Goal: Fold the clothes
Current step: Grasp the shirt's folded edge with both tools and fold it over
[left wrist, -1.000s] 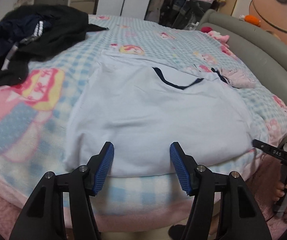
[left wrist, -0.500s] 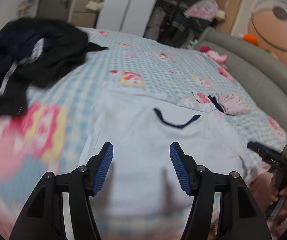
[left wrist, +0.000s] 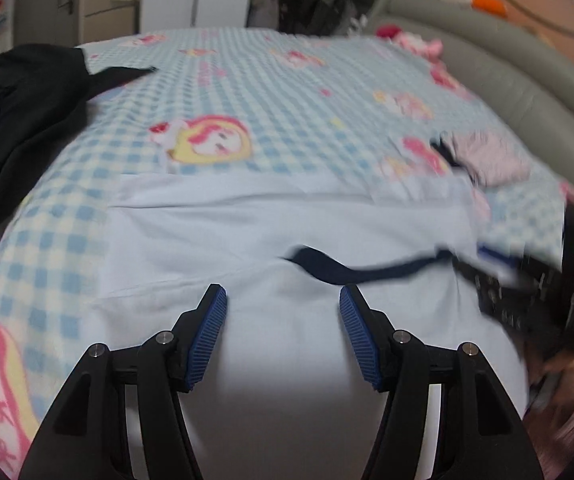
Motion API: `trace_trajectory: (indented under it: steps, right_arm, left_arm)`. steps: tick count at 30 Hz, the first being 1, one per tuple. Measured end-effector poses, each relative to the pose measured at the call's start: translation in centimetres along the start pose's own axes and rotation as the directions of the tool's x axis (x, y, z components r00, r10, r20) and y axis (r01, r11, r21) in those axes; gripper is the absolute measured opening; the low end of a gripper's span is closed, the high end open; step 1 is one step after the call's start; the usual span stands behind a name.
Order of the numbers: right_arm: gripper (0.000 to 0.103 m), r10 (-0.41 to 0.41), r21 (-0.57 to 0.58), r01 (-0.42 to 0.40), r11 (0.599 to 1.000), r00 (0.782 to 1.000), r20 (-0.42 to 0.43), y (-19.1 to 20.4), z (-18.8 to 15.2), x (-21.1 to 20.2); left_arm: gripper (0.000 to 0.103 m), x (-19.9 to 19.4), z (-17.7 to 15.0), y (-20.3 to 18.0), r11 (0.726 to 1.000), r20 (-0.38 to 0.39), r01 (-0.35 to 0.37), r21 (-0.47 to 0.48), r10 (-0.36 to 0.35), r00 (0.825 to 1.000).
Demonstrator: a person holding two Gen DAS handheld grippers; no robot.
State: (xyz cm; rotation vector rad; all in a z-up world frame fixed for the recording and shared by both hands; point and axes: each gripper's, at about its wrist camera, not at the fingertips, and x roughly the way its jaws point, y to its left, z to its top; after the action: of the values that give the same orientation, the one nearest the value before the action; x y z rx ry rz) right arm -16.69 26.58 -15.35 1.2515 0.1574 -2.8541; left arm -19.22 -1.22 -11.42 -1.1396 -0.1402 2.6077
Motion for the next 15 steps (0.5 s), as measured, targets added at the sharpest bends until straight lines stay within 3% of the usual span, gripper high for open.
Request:
trace_trajectory:
  steps: [2, 6, 8, 10, 11, 13, 15]
  right_arm:
    - [0.052, 0.006, 0.071, -0.008, 0.997, 1.0, 0.023, -2.0, -1.4, -0.4]
    - [0.052, -0.009, 0.047, 0.009, 0.999, 1.0, 0.016, -1.6, -0.8, -0.5]
    - [0.05, 0.02, 0.092, -0.021, 0.996, 1.0, 0.013, -2.3, -0.7, -0.7]
    - [0.038, 0.06, 0.167, -0.063, 0.984, 0.998, 0.022, -3.7, -0.3, -1.5]
    - [0.039, 0.08, 0.204, -0.085, 0.975, 0.996, 0.028, -4.3, -0.1, -1.9]
    - [0.047, 0.104, 0.258, -0.117, 0.959, 0.993, 0.064, -6.0, 1.0, -3.1]
    - [0.076, 0.12, 0.293, -0.143, 0.946, 0.988, 0.093, -7.5, 2.5, -4.1]
  left_arm:
    - [0.063, 0.6, 0.2, 0.7, 0.999, -0.021, -0.036, -0.028, 0.036, 0.999]
    - [0.063, 2.6, -1.7, 2.8, 0.994, -0.088, -0.079, -0.075, 0.072, 0.994]
    - [0.06, 1.9, -1.7, 3.0, 0.994, -0.069, -0.082, -0.079, 0.076, 0.995]
    - [0.061, -0.2, -0.9, 4.1, 0.991, -0.018, -0.065, -0.113, 0.064, 0.998]
    - [0.062, -1.3, -0.4, 4.7, 0.99, 0.013, -0.053, -0.133, 0.055, 0.998]
    - [0.067, -1.9, 0.7, 6.4, 0.984, 0.023, -0.039, -0.173, 0.043, 0.999]
    - [0.067, -0.5, 1.6, 7.5, 0.98, -0.008, -0.022, -0.2, 0.021, 1.0]
